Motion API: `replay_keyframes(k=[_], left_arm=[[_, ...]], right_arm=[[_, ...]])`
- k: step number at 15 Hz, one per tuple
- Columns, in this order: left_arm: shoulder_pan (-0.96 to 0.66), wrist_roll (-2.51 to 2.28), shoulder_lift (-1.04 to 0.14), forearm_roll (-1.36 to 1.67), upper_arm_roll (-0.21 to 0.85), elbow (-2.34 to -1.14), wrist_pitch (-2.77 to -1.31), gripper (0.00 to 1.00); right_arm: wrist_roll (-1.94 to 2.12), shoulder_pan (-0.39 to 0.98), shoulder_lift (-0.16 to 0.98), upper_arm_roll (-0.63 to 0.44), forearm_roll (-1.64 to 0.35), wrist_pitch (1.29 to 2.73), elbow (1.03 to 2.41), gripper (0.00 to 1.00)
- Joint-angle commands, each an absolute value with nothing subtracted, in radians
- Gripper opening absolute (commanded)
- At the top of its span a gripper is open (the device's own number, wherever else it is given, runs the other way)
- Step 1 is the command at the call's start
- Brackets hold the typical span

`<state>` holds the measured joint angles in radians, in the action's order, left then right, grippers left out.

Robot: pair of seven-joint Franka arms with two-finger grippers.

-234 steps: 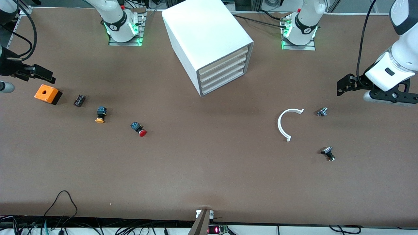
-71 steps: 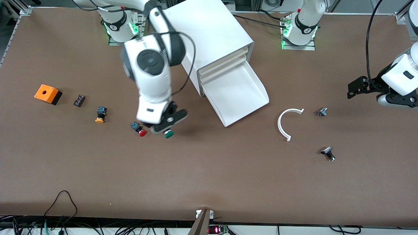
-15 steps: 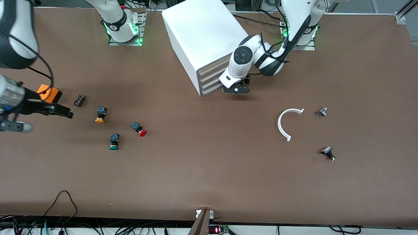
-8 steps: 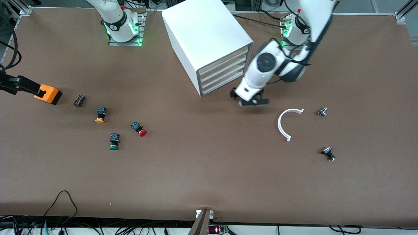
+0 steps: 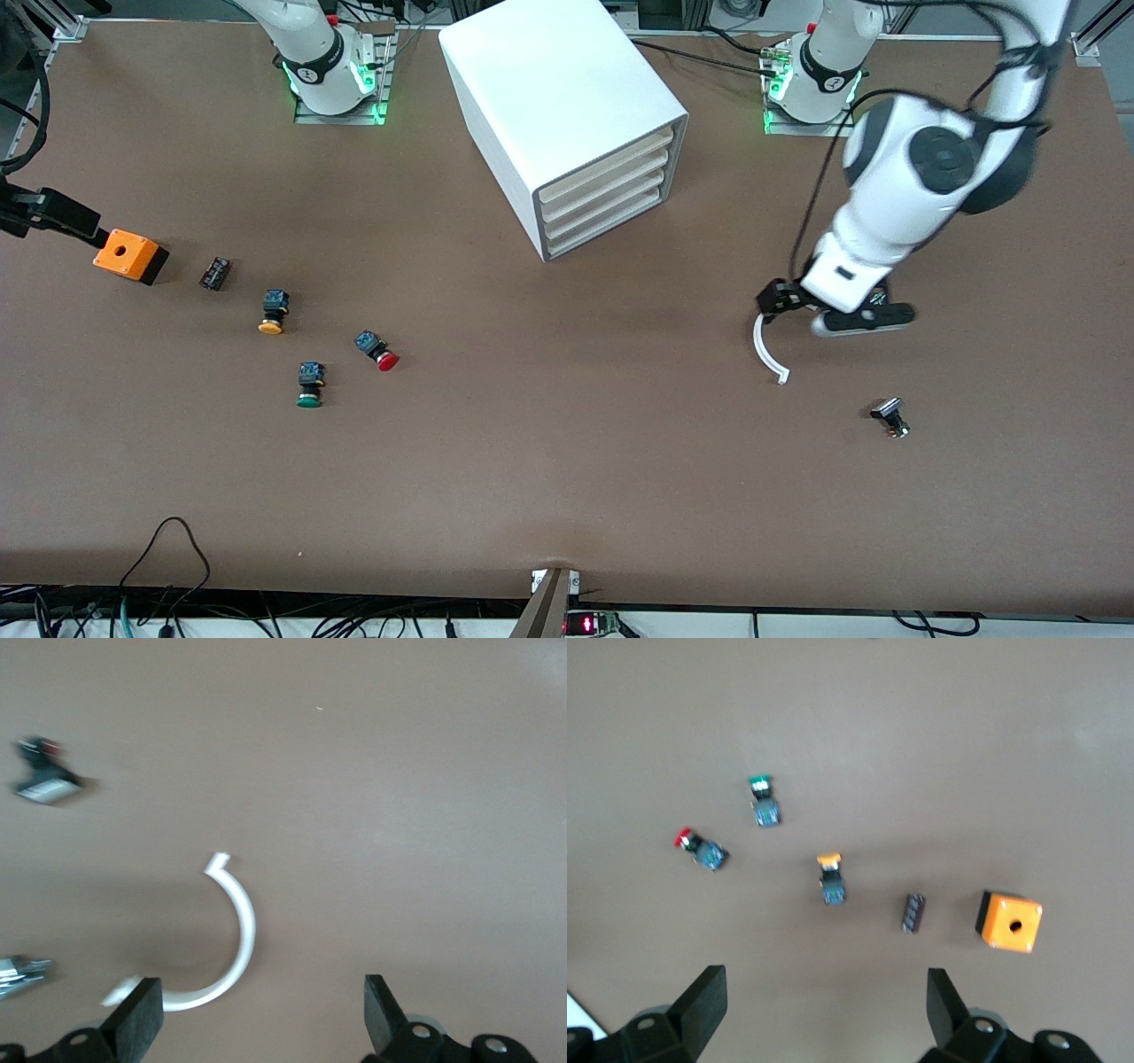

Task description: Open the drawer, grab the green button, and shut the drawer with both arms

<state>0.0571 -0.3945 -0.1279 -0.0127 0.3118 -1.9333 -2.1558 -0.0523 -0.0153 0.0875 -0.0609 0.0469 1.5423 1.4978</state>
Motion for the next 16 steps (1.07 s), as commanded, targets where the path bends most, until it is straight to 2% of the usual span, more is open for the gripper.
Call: replay_keyframes(k=[1,6,9,13,16], left_arm=[[0.055,-0.244,-0.086,-0.009,0.261,-1.738,-1.877,1.00],[0.043,-0.081,-0.052,-0.009,0.109,-1.648,-1.712,1.00],[0.054,-0.077,-0.070,-0.009,0.104,-1.603,-1.649,1.00],[0.054,-0.078,-0.072,0.001,0.106,-1.598,-1.647,1.00],[0.054,-0.078,-0.072,0.006,0.106,-1.598,-1.644,1.00]], right_arm=[[-0.063,-0.034,0.106,-0.058,0.080,1.451,1.439,1.00],[-0.057,-0.026,0.077,-0.038,0.075,1.436,1.470,1.00],[-0.043,-0.028,0.034,-0.021,0.069,1.456,1.521,1.00],[-0.002,-0.028,-0.098,-0.031,0.066,1.571,1.710,1.00],[0.018,-0.028,-0.103,-0.055,0.064,1.575,1.723,1.00]])
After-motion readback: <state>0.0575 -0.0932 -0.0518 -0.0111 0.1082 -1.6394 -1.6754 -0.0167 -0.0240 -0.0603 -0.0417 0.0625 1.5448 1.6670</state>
